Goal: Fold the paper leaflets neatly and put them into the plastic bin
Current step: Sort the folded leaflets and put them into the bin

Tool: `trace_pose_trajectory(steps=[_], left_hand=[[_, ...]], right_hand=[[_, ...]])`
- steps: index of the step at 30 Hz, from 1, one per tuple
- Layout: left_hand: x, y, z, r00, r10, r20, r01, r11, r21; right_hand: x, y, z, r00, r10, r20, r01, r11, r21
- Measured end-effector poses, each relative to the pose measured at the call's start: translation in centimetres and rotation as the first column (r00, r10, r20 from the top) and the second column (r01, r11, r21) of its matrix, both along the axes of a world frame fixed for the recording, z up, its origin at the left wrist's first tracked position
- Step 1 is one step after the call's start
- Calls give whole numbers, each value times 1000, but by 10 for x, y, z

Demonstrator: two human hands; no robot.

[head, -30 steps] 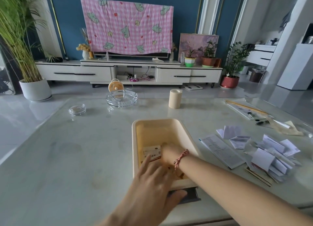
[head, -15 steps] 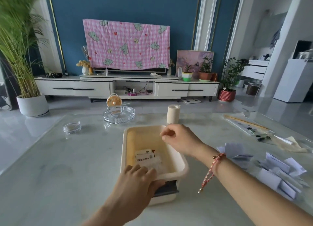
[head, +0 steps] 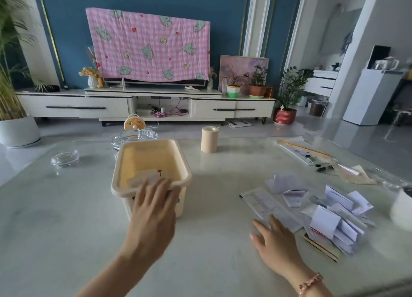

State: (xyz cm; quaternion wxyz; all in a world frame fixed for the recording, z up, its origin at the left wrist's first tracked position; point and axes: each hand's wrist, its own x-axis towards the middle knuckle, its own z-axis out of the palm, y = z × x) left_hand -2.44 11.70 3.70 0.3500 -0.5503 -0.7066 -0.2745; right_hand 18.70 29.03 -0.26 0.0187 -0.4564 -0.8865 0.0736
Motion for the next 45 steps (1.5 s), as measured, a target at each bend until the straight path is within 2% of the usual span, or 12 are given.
trace_pose_trajectory(steps=[6, 10, 12, 18, 24, 26, 28, 31, 33, 36, 42, 45], left_hand=[[55, 3, -60, 928, -332, 166, 340, 940, -17], [53, 18, -80, 886, -340, 314, 382, 921, -81], [46, 22, -86, 854, -323, 407, 386, 919, -83], [46, 29, -85, 885, -320, 338, 380, 916, -126], [51, 28, -84, 878, -299, 374, 380, 910, -164], [49, 27, -85, 873, -286, 394, 379, 907, -183], [51, 23, -79, 824, -266, 500, 393, 905, -166], [66, 17, -49, 553, -220, 804, 388, 922, -15], [72, 14, -29, 142, -230, 963, 389, 907, 160], [76, 11, -17, -353, -230, 907, 370, 856, 360], [86, 10, -27, -714, -161, 681, 223, 870, 440], [88, 16, -23, -758, -120, 641, 232, 869, 437]], right_hand=[[1, 8, -2, 994, 78, 75, -86, 990, 111], [16, 31, 5, 905, 56, -421, -41, 998, 44], [24, 48, 15, 867, 28, -497, 59, 985, 160], [4, 112, 51, 975, 56, -214, 5, 961, 276], [-30, 159, 63, 983, -49, 177, 38, 997, 61], [-35, 151, 64, 987, -18, 161, -1, 993, 115], [-38, 129, 70, 991, 114, -67, -87, 942, 323], [-35, 57, 81, 704, 376, -603, -84, 887, 454], [-30, -6, 80, 469, 306, -828, -307, 936, 172], [-25, -68, 65, 504, 128, -854, -574, 789, -220], [-21, -49, 52, 673, -90, -734, -422, 768, -481], [-17, -40, 51, 678, -164, -717, -452, 676, -582]])
